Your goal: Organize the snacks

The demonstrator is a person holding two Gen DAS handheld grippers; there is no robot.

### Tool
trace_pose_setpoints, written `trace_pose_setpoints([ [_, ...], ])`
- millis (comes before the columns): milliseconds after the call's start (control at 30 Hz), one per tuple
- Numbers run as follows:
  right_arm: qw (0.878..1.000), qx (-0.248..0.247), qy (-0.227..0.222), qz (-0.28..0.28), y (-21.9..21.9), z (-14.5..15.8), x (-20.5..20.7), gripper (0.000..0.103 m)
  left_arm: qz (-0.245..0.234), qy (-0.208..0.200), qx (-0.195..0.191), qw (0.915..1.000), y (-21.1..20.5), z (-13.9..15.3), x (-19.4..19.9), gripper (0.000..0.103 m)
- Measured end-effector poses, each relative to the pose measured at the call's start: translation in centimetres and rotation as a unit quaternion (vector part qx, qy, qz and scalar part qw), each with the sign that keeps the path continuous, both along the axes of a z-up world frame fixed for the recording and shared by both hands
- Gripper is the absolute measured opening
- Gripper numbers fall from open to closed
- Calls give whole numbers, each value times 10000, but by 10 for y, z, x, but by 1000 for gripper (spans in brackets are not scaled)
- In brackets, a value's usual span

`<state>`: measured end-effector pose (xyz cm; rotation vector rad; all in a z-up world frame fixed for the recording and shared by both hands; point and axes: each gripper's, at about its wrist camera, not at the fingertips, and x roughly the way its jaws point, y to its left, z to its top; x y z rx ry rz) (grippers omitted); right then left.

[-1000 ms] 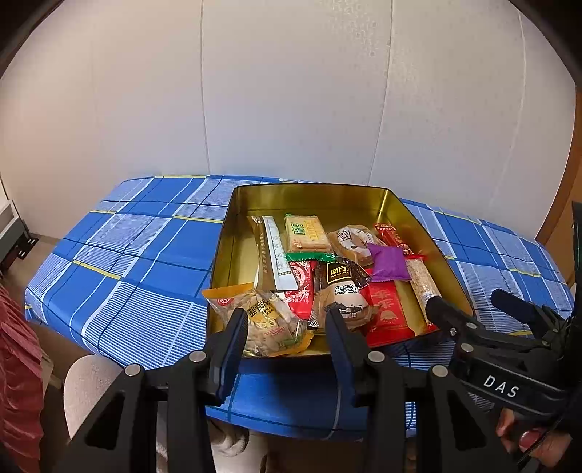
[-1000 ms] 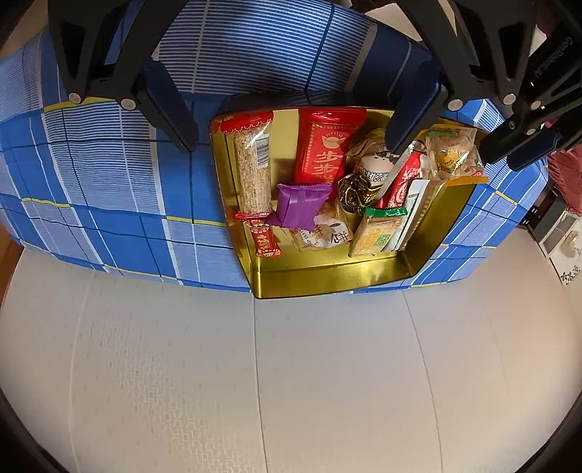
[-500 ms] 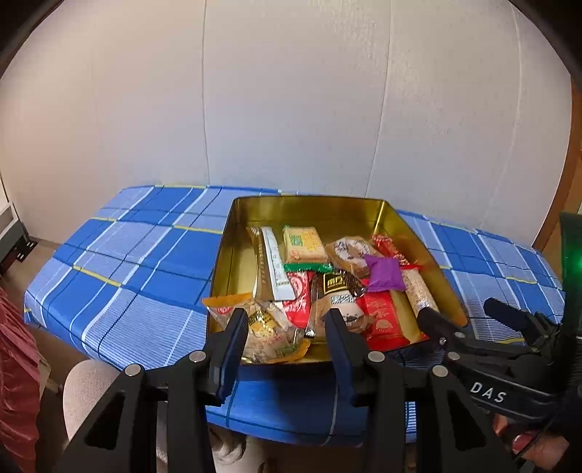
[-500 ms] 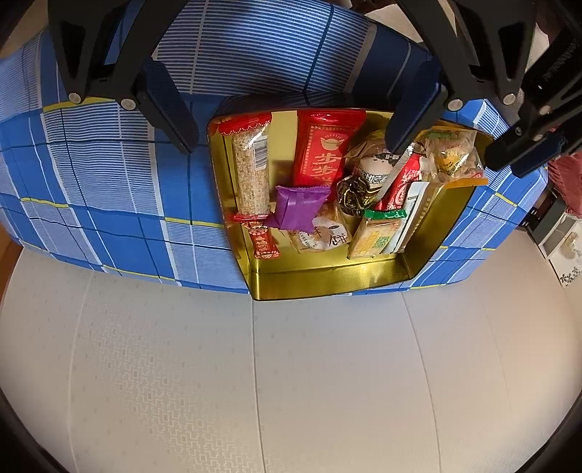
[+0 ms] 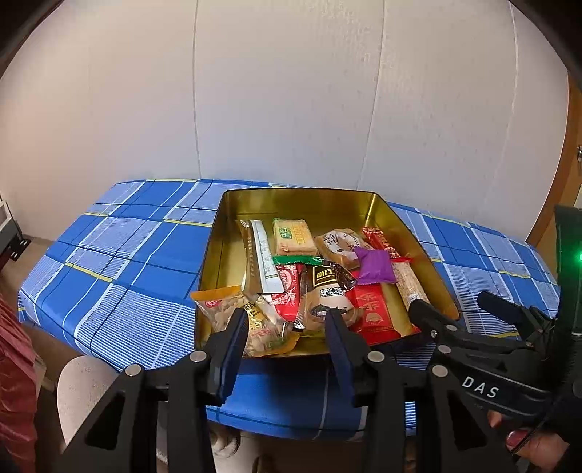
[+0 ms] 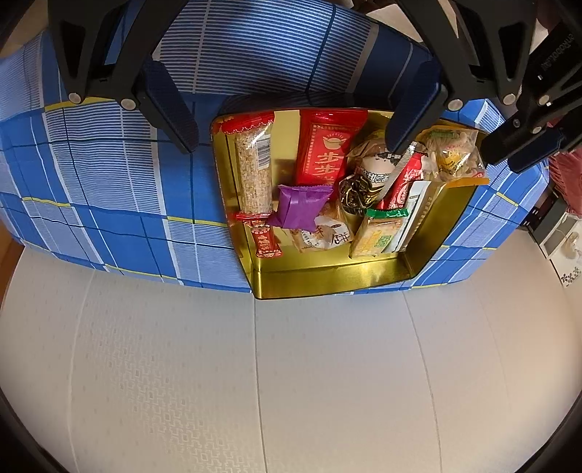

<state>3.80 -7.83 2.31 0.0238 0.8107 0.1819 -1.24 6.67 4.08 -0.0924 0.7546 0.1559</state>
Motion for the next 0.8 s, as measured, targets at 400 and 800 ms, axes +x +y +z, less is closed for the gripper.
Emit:
trace_pose_setpoints([
  [400, 10000, 0, -14, 9, 0, 0, 0, 103, -71, 6, -92, 9999, -3, 1, -1, 44],
  [800, 10000, 66, 49, -55, -3, -2, 1, 103, 127, -100, 70, 9998, -3, 2, -3, 42],
])
